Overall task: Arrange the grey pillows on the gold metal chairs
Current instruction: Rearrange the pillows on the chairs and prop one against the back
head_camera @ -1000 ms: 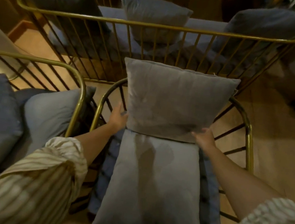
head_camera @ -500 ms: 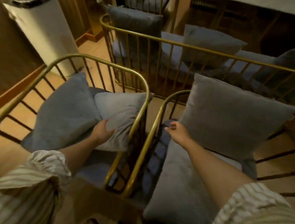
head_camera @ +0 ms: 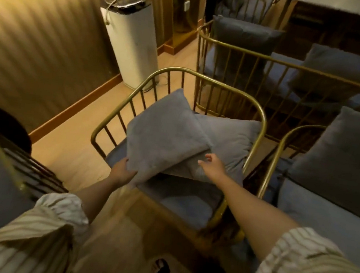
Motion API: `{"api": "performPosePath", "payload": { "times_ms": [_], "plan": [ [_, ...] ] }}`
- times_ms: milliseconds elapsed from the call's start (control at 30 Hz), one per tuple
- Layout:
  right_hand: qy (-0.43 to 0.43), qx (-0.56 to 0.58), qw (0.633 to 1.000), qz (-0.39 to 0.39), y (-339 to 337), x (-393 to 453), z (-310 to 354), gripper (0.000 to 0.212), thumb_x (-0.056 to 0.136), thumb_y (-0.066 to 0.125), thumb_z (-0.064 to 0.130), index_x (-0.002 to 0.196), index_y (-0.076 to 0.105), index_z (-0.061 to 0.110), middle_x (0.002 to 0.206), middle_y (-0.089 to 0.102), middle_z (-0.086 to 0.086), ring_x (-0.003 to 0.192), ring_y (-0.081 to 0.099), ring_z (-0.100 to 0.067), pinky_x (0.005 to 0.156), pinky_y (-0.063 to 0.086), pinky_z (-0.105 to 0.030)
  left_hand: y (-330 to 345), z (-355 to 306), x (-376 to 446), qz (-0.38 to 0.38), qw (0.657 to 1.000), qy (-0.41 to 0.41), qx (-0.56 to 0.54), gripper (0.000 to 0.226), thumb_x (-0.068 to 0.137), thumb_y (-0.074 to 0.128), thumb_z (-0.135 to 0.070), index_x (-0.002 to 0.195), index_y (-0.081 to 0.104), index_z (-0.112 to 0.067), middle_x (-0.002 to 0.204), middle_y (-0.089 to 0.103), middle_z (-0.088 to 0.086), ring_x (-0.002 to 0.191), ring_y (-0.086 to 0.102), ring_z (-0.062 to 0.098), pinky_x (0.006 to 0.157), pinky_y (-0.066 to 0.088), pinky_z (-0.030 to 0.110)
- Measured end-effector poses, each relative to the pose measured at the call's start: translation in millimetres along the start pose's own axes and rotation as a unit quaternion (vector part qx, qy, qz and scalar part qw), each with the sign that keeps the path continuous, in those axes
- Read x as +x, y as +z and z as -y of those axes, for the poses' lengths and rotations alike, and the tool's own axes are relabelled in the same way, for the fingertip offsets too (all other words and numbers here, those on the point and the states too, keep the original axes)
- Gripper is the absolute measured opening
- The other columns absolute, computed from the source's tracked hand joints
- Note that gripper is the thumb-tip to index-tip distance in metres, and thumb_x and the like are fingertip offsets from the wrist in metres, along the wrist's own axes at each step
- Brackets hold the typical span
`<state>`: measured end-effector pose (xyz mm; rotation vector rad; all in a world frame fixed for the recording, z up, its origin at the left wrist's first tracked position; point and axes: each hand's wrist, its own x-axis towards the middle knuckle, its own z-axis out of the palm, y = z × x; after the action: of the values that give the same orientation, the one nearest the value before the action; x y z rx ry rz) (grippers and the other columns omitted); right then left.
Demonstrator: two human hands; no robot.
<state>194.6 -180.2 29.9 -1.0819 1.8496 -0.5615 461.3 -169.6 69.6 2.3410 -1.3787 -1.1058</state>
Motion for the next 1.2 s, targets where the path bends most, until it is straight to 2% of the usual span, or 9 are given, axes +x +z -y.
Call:
{"api": "performPosePath", "payload": {
  "times_ms": [133, 433, 500, 600, 700, 800, 933, 1033, 1200],
  "plan": [
    [-0.024, -0.025, 0.999, 0.012, 29, 4, 23, 0.050, 0.091, 0.065, 0.023, 0.135, 0.050, 0.005, 0.139, 0.055, -0.016, 0.126, 0.053, -0.032, 0.103, 0.041, -0.037, -13, 59, 34, 0.029, 0.999, -0.023, -0.002, 0.078, 0.092, 0.064, -0.037, 0.153, 0.027, -0.005, 0.159, 0.034, 0.016, 0.143, 0.037, 0.036, 0.114, 0.038, 0.047],
    [-0.007, -0.023, 0.996, -0.086, 39, 99, 66, 0.042, 0.095, 0.055, 0.030, 0.135, 0.049, 0.017, 0.138, 0.053, -0.009, 0.123, 0.053, -0.031, 0.105, 0.043, -0.049, 2, 83, 132, 0.040, 0.965, -0.158, -0.206, 0.061, 0.096, 0.055, -0.039, 0.145, 0.041, -0.007, 0.148, 0.047, 0.011, 0.132, 0.048, 0.036, 0.107, 0.043, 0.048],
    [-0.008, -0.040, 0.994, -0.097, 44, 134, 75, 0.042, 0.093, 0.056, 0.032, 0.133, 0.049, 0.021, 0.136, 0.055, -0.009, 0.123, 0.052, -0.033, 0.105, 0.042, -0.053, 9, 81, 152, 0.043, 0.959, -0.179, -0.216, 0.056, 0.093, 0.057, -0.047, 0.133, 0.053, -0.008, 0.134, 0.057, 0.010, 0.123, 0.053, 0.033, 0.100, 0.045, 0.047],
    [-0.001, -0.072, 0.994, -0.087, 54, 182, 88, 0.051, 0.090, 0.059, 0.040, 0.135, 0.047, 0.021, 0.138, 0.054, -0.007, 0.127, 0.049, -0.032, 0.106, 0.041, -0.054, 17, 76, 179, 0.073, 0.950, -0.188, -0.239, 0.033, 0.094, 0.054, -0.050, 0.088, 0.058, -0.018, 0.088, 0.055, 0.000, 0.085, 0.054, 0.022, 0.083, 0.041, 0.042],
    [0.000, -0.101, 0.994, -0.046, 66, 222, 96, 0.070, 0.084, 0.059, 0.058, 0.141, 0.040, 0.022, 0.145, 0.048, -0.005, 0.133, 0.045, -0.031, 0.109, 0.038, -0.054, 30, 73, 211, 0.114, 0.933, -0.215, -0.264, 0.056, 0.088, 0.054, -0.065, 0.113, 0.058, -0.015, 0.108, 0.058, 0.001, 0.100, 0.053, 0.025, 0.087, 0.041, 0.045],
    [0.011, -0.148, 0.989, -0.024, 77, 249, 99, 0.098, 0.069, 0.057, 0.079, 0.148, 0.031, 0.025, 0.151, 0.041, -0.004, 0.137, 0.040, -0.031, 0.111, 0.034, -0.055, 44, 79, 250, 0.125, 0.911, -0.254, -0.299, 0.079, 0.079, 0.050, -0.079, 0.129, 0.055, -0.017, 0.132, 0.056, 0.004, 0.122, 0.052, 0.032, 0.103, 0.043, 0.051],
    [0.053, -0.134, 0.990, 0.003, 81, 285, 96, 0.128, 0.042, 0.053, 0.098, 0.149, 0.027, 0.032, 0.151, 0.042, -0.001, 0.134, 0.045, -0.030, 0.107, 0.039, -0.056, 50, 63, 277, 0.113, 0.879, -0.295, -0.358, 0.079, 0.081, 0.043, -0.080, 0.123, 0.058, -0.015, 0.130, 0.060, 0.009, 0.112, 0.055, 0.029, 0.097, 0.044, 0.046],
    [0.070, -0.104, 0.992, 0.018, 76, 301, 93, 0.131, 0.034, 0.060, 0.097, 0.145, 0.032, 0.033, 0.145, 0.049, 0.002, 0.127, 0.052, -0.027, 0.104, 0.045, -0.053, 47, 55, 289, 0.116, 0.847, -0.322, -0.408, 0.086, 0.069, 0.051, -0.087, 0.124, 0.060, -0.021, 0.122, 0.065, 0.004, 0.115, 0.059, 0.027, 0.095, 0.044, 0.044],
    [0.090, -0.056, 0.994, 0.025, 60, 301, 103, 0.117, 0.042, 0.077, 0.078, 0.138, 0.045, 0.021, 0.136, 0.058, -0.002, 0.122, 0.057, -0.028, 0.103, 0.047, -0.048, 39, 69, 306, 0.104, 0.836, -0.293, -0.452, 0.112, 0.038, 0.069, -0.092, 0.129, 0.059, -0.026, 0.126, 0.069, 0.003, 0.111, 0.067, 0.025, 0.103, 0.048, 0.047]
  ]
}}
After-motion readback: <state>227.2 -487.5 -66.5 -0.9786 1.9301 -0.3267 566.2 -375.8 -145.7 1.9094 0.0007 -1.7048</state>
